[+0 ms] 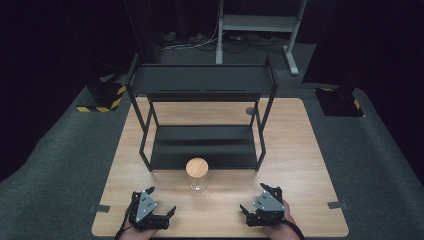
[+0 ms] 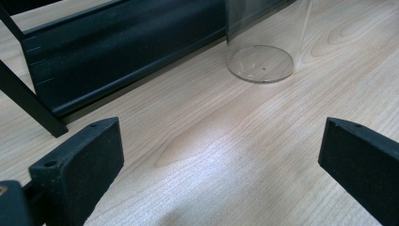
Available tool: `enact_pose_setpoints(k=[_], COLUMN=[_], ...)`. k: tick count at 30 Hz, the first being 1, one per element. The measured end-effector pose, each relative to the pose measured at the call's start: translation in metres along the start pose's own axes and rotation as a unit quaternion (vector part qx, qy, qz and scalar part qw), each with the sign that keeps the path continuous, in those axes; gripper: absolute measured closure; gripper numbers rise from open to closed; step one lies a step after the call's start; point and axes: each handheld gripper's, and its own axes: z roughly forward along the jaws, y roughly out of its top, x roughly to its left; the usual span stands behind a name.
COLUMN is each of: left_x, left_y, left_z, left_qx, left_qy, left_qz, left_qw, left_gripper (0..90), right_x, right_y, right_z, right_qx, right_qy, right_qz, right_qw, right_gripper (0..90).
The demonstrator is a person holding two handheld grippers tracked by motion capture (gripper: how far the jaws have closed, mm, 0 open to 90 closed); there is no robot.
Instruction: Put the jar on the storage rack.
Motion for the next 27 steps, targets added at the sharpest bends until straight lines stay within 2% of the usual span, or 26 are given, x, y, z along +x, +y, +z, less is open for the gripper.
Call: enact_pose_setpoints(k=[7, 27], left_x=[-0.004, -0.007], left_y=[0.005, 0.012], left_z=[-0.003, -0.012], left_qx=[-0.002, -0.02], left_qy=[0.003, 0.002], left_qz=[0.011, 0.013], left_qw=[0.9999, 0.9997], left_gripper=[1.0, 1.2], right_x=[0.0, -0.001], right_y=[0.0, 0.0], right_z=[0.0, 0.0], right_qx=[-0.001, -0.003], right_qy=[0.002, 0.004], right_qz=[0.0, 0.003], right_qw=[1.0, 1.0], right_gripper=[0.0, 0.0])
